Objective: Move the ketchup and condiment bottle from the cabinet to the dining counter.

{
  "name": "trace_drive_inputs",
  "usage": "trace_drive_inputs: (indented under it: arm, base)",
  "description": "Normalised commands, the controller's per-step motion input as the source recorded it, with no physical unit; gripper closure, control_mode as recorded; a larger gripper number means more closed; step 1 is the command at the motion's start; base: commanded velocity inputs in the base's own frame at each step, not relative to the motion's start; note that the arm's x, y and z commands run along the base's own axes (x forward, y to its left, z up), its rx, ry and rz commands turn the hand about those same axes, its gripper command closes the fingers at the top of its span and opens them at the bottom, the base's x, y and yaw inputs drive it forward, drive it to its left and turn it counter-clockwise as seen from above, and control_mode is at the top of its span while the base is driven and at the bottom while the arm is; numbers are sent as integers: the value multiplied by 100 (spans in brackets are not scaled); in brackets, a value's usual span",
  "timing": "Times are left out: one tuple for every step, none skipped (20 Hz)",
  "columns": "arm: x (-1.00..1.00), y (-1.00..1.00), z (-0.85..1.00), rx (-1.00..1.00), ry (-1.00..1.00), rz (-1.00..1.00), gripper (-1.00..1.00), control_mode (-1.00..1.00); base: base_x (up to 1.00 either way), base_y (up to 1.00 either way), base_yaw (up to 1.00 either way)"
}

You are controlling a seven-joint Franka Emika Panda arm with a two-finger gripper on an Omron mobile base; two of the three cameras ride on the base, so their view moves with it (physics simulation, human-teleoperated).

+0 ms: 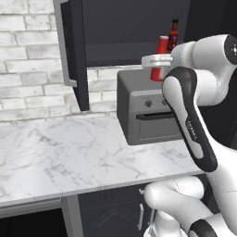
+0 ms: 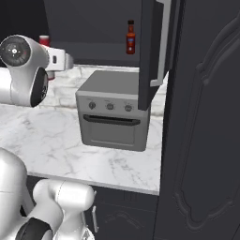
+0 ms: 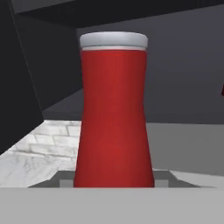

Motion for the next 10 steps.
trace_drive_inputs:
  arm:
    - [-66,-12,-9,-4,0,0,100,-100]
    - [-59,-9,-14,-6,2,0,100,-100]
    - [-54,-7,-18,-9,6,0,100,-100]
    - [-53,-6,-19,-8,6,0,100,-100]
    - [-54,-7,-21,-6,5,0,100,-100]
    - [-53,-6,-23,-4,5,0,100,-100]
    - [-52,-5,-24,-1,7,0,100,-100]
    - [-50,-3,-25,-1,7,0,100,-100]
    - [-50,-1,-26,-2,7,0,100,-100]
    - [-51,0,-25,-3,6,0,100,-100]
  base:
    - [0,0,0]
    - [0,0,0]
    - [0,0,0]
    - [0,0,0]
    - [0,0,0]
    - [0,0,0]
    - [0,0,0]
    - [0,0,0]
    - [0,0,0]
    - [0,0,0]
